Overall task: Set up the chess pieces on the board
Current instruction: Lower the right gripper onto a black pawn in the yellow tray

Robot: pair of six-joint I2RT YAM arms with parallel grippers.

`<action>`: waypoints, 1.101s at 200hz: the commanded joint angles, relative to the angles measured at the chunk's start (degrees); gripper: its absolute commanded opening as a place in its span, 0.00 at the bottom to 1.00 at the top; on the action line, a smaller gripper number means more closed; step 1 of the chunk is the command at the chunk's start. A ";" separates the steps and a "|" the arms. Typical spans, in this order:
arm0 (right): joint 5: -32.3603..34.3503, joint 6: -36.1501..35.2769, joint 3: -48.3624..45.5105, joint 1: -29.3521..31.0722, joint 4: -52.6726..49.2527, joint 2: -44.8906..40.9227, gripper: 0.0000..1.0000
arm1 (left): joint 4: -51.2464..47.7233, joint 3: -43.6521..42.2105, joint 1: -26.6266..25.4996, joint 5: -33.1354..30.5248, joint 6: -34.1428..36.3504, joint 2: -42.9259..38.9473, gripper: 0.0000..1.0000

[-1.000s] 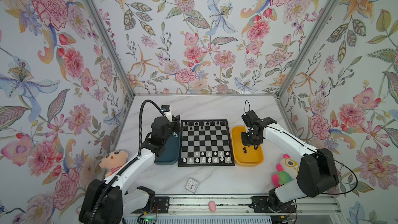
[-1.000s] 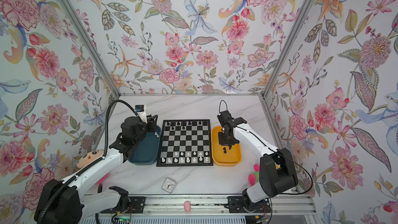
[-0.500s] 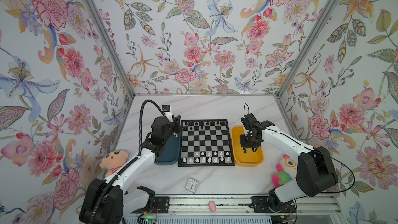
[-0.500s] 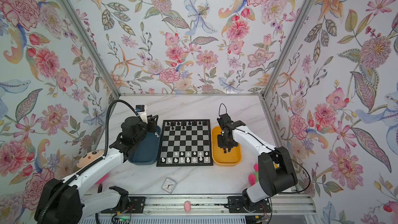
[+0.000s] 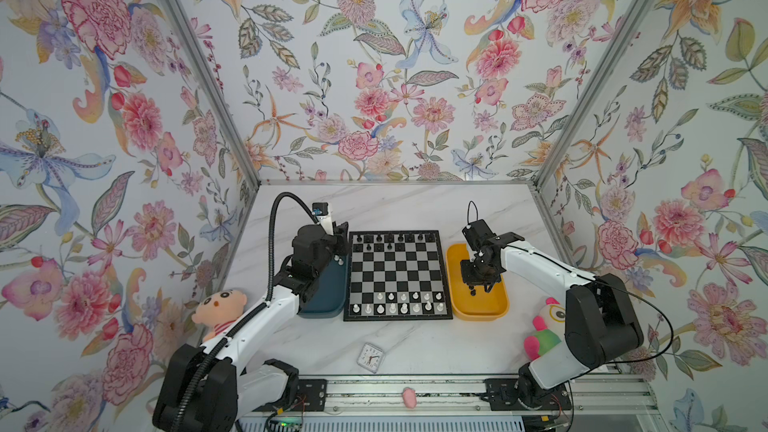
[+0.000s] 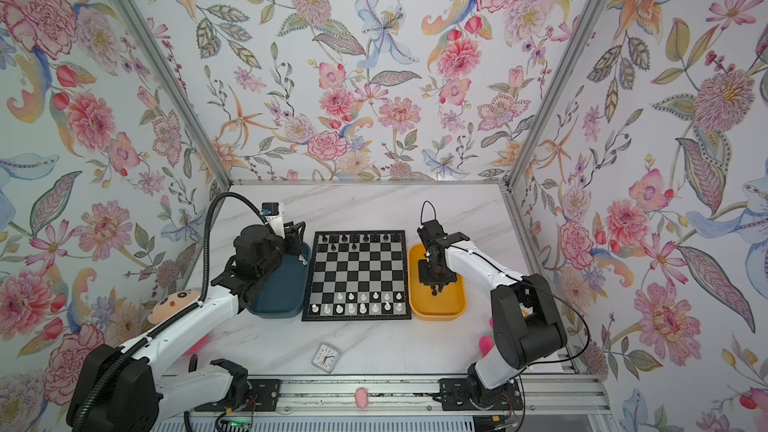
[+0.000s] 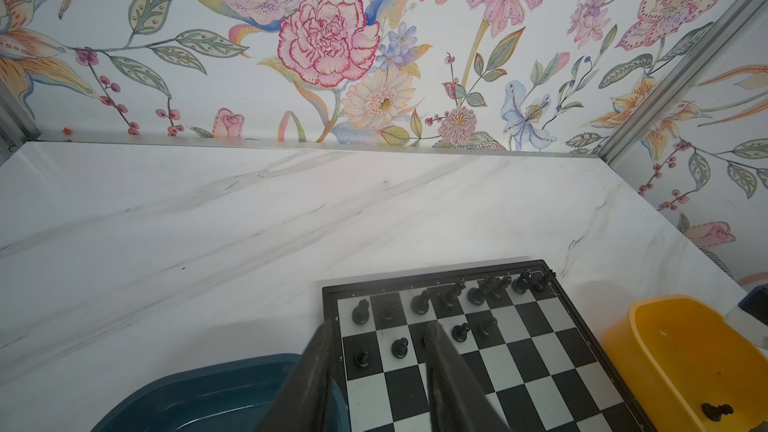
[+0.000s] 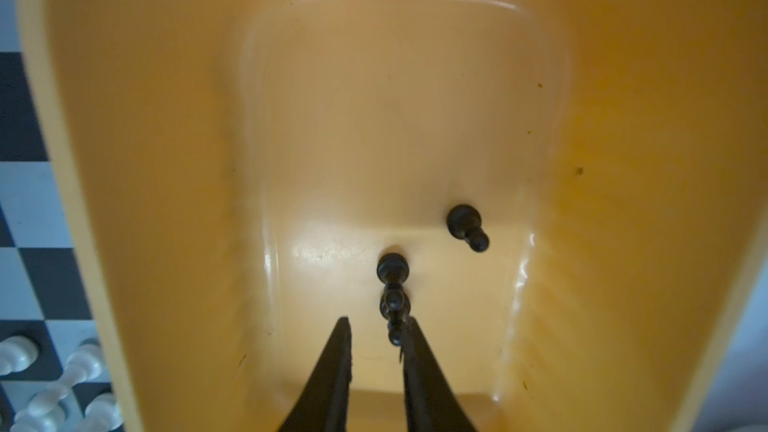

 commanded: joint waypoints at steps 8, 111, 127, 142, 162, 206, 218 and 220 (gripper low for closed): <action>-0.13 0.72 -1.21 -0.44 0.69 1.58 0.24 | 1.12 1.17 0.79 1.09 -0.88 0.52 0.39; -0.41 0.59 -0.77 -1.03 1.76 4.23 0.23 | 1.15 1.19 0.74 1.18 -0.96 1.13 0.39; -0.41 0.57 -0.68 -1.07 1.77 4.48 0.23 | 1.15 1.17 0.79 1.18 -1.01 1.05 0.39; -0.40 0.60 -0.60 -1.12 1.76 4.70 0.23 | 1.21 1.20 0.80 1.18 -1.00 1.05 0.39; -0.40 0.60 -0.59 -1.08 1.76 4.95 0.22 | 1.14 1.28 0.76 1.11 -0.89 1.01 0.39; -0.43 0.55 -0.77 -1.12 1.85 5.31 0.19 | 1.15 1.34 0.79 1.23 -0.95 1.22 0.39; -0.46 0.59 -0.77 -1.20 1.99 5.39 0.19 | 1.24 1.39 0.81 1.27 -0.98 1.23 0.39; -0.49 0.60 -0.77 -1.21 1.95 5.39 0.18 | 1.17 1.35 0.77 1.27 -0.96 1.27 0.39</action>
